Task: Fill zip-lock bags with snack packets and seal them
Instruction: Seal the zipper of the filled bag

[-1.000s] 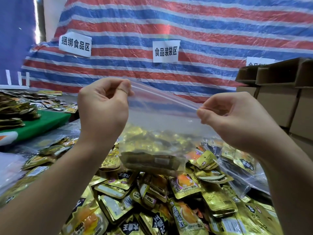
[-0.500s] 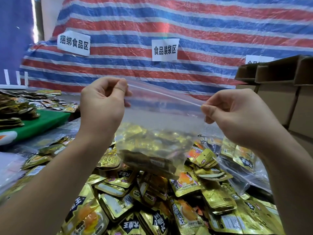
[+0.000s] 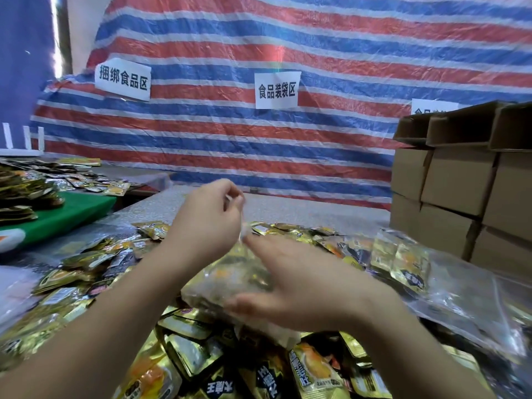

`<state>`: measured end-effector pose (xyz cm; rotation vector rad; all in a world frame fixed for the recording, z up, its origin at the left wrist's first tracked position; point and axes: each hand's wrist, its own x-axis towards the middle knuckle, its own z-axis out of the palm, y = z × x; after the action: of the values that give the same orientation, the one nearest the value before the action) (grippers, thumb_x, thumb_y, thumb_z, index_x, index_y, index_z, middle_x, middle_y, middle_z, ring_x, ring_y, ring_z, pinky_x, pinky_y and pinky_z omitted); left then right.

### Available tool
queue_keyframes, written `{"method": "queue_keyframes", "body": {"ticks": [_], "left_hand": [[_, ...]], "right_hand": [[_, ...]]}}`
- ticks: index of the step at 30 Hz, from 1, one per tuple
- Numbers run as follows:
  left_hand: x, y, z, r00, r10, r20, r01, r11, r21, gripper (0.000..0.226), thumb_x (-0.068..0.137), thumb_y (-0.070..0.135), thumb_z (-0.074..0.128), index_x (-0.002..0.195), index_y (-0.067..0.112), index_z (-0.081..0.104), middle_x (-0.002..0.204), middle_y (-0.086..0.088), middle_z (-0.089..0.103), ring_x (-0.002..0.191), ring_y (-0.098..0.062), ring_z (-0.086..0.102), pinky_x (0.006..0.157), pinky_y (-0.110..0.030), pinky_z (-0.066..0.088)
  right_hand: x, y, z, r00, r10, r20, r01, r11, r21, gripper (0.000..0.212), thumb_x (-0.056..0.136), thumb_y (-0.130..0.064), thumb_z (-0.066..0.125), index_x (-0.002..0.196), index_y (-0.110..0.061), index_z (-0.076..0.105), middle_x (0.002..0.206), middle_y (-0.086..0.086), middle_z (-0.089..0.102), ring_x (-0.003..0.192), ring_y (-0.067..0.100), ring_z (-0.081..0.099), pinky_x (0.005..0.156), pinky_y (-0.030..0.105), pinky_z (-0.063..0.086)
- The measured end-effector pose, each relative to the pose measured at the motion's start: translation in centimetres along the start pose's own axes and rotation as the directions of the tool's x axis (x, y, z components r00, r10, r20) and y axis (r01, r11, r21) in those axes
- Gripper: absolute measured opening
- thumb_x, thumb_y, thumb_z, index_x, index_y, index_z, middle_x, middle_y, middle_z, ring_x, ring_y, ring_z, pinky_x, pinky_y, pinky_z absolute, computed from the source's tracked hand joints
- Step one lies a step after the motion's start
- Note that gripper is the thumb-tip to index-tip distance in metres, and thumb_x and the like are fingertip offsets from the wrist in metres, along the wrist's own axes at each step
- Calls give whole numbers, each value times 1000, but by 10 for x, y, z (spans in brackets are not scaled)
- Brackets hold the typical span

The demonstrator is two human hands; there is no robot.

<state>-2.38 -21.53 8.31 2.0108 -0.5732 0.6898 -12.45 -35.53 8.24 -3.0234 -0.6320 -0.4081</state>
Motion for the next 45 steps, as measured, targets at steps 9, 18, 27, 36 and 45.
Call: {"method": "queue_keyframes", "body": {"ticks": [9,18,27,36,45], "left_hand": [[-6,-8,3,979,-48,200,-40,909,416,33,99,42,48,120,18,58,121,-2,60,112,-21,55,90,-35,45],[-10,10,-3,992,123,-12,-120,979,167,19,99,34,50,100,21,64,92,11,65,82,-14,61,70,-33,44],[-15,16,-4,977,189,-102,-178,978,107,19,100,33,49,91,23,62,80,15,62,67,-8,59,62,-36,50],[-17,13,2,977,212,-32,-206,969,138,26,100,35,47,89,20,65,76,9,64,67,-13,59,64,-42,52],[-17,12,8,974,187,129,-214,946,243,54,104,41,36,58,14,46,53,-1,46,51,-18,45,48,-32,28]], "right_hand": [[8,2,34,959,18,284,-25,999,22,54,85,-57,67,120,-20,51,103,2,66,93,26,61,81,39,53],[19,45,19,939,317,-129,-278,926,256,35,95,-25,57,63,-12,54,51,-4,50,46,13,48,45,30,36],[-5,134,-8,198,940,-276,-121,303,945,33,92,-16,56,123,-15,46,110,6,52,92,19,55,66,31,44],[0,115,-7,543,739,-397,-285,608,742,21,95,-11,54,85,-27,62,81,-1,70,78,18,69,52,24,50],[16,75,6,740,574,-351,-267,730,629,28,98,-30,56,75,-17,66,67,0,70,63,9,66,61,35,53]]}}
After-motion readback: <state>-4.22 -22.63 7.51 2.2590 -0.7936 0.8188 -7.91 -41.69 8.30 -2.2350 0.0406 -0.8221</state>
